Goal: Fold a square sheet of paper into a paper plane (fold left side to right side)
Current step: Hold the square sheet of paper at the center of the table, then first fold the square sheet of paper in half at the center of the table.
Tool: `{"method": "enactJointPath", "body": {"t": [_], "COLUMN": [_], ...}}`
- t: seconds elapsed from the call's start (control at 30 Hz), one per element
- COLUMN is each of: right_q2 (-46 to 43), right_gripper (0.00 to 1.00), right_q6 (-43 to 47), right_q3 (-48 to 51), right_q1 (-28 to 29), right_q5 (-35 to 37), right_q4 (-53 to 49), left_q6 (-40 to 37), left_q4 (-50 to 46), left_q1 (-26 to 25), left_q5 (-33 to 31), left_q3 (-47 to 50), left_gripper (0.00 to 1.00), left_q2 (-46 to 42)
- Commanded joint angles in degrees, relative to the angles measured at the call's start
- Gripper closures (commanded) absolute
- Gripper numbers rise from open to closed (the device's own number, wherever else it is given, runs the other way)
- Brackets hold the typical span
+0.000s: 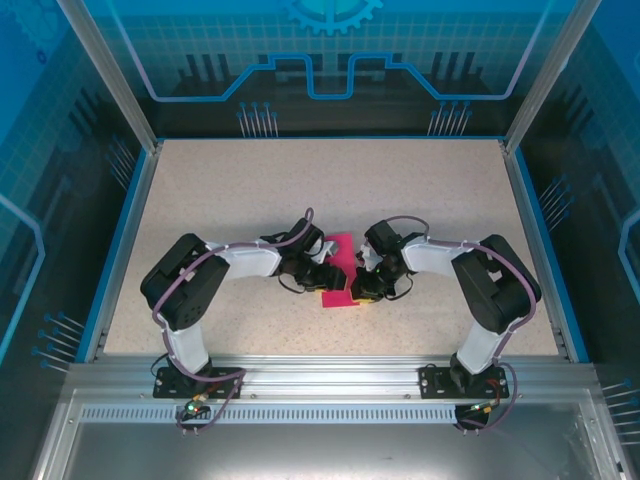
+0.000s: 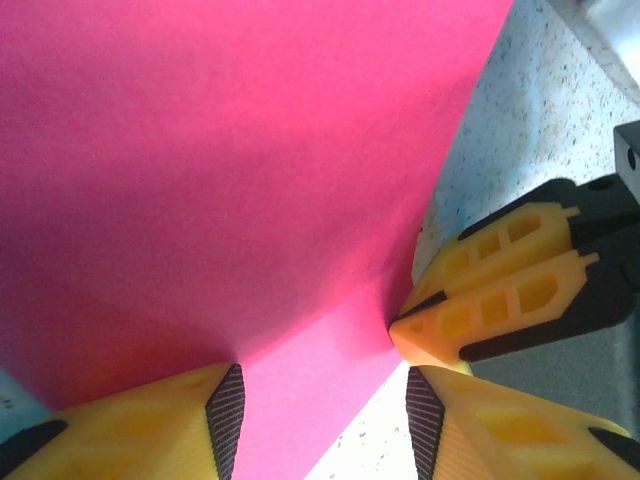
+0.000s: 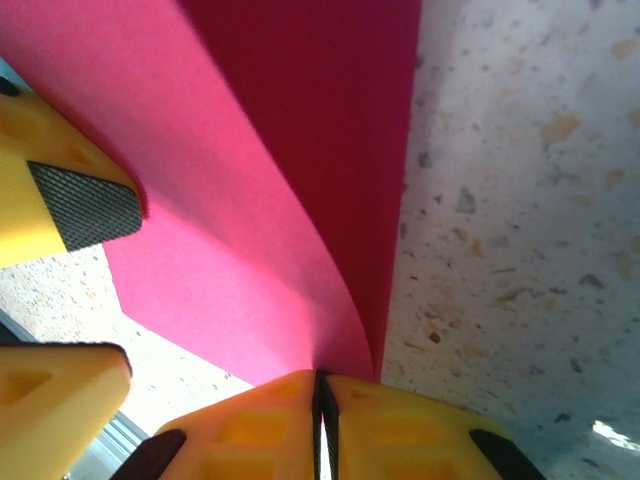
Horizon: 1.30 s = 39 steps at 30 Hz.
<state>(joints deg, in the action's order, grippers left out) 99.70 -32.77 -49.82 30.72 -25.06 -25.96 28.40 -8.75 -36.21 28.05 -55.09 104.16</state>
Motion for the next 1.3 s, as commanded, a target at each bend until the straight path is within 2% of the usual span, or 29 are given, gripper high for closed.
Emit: {"method": "enactJointPath", "body": {"t": [0.0,0.27,0.7,1.27], "right_q2": [3.6,4.5,5.3,6.2], "right_gripper": [0.88,0.88,0.88,0.9], "right_q6": [0.6,0.8,2.5,3.2], "right_q3": [2.1,1.3,0.5,0.9], "right_q1": [0.7,0.6,0.7,0.7], "right_q5": [7.9,9.1,12.7,12.6], "right_q4": [-4.1,-4.5,-8.5,-8.7], "left_q6": [-1.7,-2.3,-5.0,-6.3], "left_q4": [-4.1,-3.1,-3.3,-6.5], "left_q1": [0.8,0.9,5.0,8.8], "left_q5": [-1.2,-1.0,-1.7,-1.4], "left_q3": [-3.7,-4.5,-8.5,-18.5], "left_gripper": [0.49,0.49,0.49,0.48], "left_q2": [-1.5,1.1,7.7,13.9]}}
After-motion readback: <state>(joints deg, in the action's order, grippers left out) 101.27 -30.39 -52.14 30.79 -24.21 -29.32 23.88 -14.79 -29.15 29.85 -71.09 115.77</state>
